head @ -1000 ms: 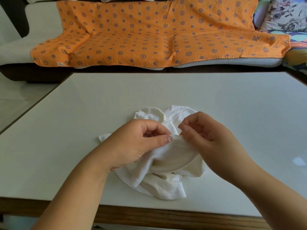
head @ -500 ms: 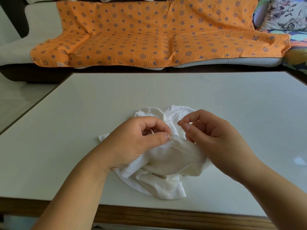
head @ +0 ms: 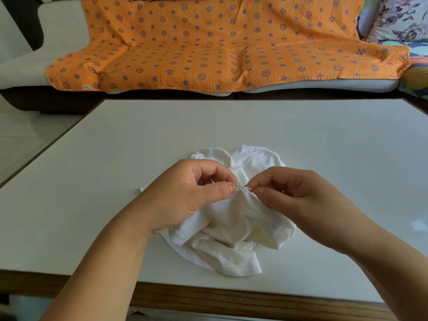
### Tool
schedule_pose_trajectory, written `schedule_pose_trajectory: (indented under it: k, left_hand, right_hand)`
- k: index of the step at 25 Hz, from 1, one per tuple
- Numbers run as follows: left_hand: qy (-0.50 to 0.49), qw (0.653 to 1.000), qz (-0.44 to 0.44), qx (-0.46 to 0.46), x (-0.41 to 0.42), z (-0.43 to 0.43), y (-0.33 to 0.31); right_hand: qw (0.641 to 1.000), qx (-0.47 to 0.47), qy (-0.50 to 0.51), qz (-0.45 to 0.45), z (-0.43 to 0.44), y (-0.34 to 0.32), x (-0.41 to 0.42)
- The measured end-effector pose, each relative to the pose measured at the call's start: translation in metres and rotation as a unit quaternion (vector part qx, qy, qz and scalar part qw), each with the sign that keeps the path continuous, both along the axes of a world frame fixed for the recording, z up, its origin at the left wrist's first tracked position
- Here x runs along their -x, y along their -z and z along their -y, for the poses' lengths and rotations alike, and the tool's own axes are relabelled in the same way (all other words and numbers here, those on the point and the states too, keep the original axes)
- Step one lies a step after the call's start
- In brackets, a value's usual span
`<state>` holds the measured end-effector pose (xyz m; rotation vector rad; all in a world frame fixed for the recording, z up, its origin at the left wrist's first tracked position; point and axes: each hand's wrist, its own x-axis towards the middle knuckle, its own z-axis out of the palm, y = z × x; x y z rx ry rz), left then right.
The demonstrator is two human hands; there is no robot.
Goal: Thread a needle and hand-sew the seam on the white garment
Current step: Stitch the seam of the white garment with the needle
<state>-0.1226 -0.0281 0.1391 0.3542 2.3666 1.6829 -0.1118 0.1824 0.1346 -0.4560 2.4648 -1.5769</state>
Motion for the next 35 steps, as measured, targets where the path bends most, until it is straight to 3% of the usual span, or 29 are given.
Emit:
schedule_pose_trajectory:
  k: [15, 25, 35]
  left_hand:
    - [0.007, 1.000, 0.017, -0.007, -0.001, 0.000, -0.002]
    - [0.003, 0.998, 0.037, -0.056, 0.000, -0.002, -0.001]
    - [-0.017, 0.998, 0.059, -0.023, -0.001, -0.011, 0.003]
  right_hand:
    - [1.000, 0.010, -0.013, 0.017, -0.003, 0.002, 0.001]
    - [0.996, 0.070, 0.004, 0.050, 0.002, 0.007, 0.001]
    - [0.997, 0.068, -0.017, 0.043, 0.003, 0.000, -0.002]
